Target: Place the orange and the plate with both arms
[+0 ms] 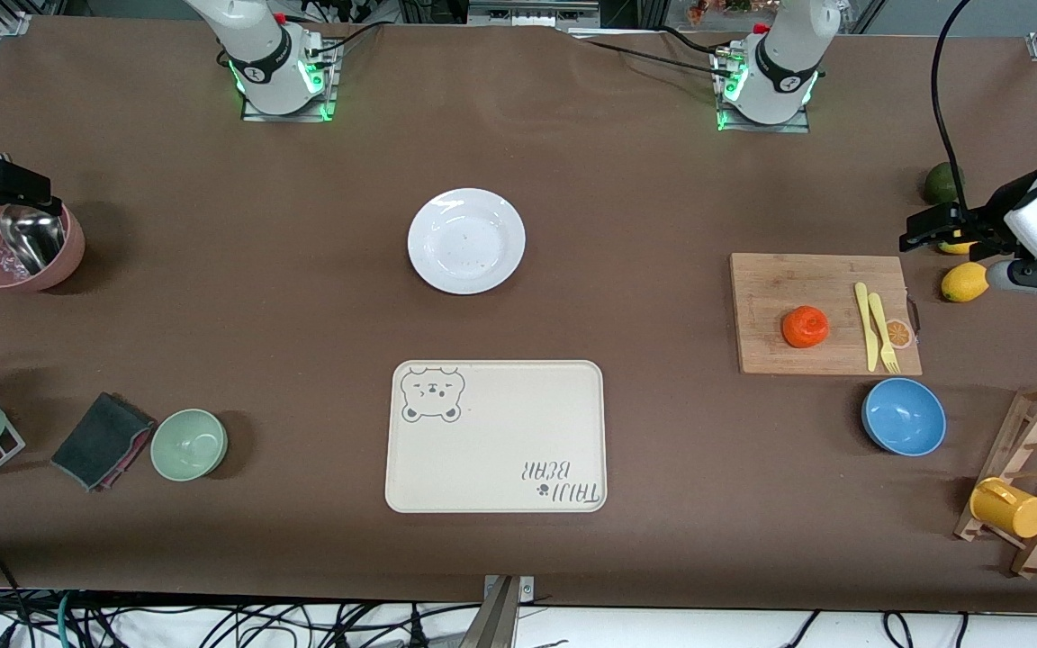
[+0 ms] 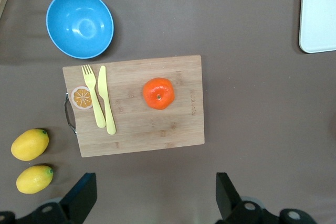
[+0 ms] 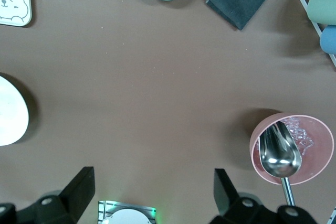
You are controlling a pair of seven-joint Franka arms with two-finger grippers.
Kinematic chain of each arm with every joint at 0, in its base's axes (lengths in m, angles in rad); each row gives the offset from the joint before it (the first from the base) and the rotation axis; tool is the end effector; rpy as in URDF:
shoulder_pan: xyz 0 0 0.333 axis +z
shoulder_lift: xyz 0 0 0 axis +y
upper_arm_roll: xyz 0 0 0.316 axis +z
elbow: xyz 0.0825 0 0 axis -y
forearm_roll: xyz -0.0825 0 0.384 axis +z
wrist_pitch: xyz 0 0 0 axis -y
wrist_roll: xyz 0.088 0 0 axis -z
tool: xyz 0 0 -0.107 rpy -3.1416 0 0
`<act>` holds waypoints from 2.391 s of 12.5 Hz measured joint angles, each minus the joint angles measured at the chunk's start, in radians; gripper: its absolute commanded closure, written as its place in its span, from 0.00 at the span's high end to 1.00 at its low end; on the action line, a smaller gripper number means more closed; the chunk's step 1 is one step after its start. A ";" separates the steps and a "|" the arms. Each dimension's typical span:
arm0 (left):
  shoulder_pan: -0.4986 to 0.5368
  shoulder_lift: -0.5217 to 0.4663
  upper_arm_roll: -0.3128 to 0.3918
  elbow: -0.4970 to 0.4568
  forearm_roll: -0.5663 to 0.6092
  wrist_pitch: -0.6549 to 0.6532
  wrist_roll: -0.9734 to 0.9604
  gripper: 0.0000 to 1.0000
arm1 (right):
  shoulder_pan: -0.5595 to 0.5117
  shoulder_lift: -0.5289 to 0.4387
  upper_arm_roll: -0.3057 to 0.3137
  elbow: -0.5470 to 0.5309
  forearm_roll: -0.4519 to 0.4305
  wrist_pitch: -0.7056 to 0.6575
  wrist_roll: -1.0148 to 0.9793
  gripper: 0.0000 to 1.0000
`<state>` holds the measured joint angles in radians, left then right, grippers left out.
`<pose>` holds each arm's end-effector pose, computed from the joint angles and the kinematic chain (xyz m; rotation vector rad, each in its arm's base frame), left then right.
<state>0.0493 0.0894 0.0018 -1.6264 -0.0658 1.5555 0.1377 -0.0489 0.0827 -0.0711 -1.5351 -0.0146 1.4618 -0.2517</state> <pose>0.5717 0.0221 0.5471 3.0497 -0.1256 -0.2346 0.5619 -0.0678 0.5862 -3.1166 -0.2045 0.2455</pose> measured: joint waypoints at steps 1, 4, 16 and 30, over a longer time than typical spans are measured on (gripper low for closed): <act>0.000 -0.004 -0.001 0.001 0.000 -0.001 0.000 1.00 | 0.000 0.000 0.000 0.000 0.000 0.000 0.000 1.00; 0.000 -0.025 -0.007 0.005 0.000 -0.031 -0.014 1.00 | 0.000 0.000 0.000 0.000 0.000 0.000 0.000 1.00; 0.043 -0.033 0.011 0.021 0.000 -0.047 -0.052 1.00 | 0.000 0.000 0.000 0.000 0.000 -0.001 0.000 1.00; 0.055 -0.033 0.011 0.021 0.000 -0.070 -0.052 1.00 | 0.000 0.000 0.000 0.000 0.000 -0.001 0.000 1.00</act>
<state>0.1043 0.0564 0.0128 -1.6050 -0.0658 1.4852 0.0858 -0.0489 0.0827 -0.0711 -1.5351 -0.0146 1.4609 -0.2517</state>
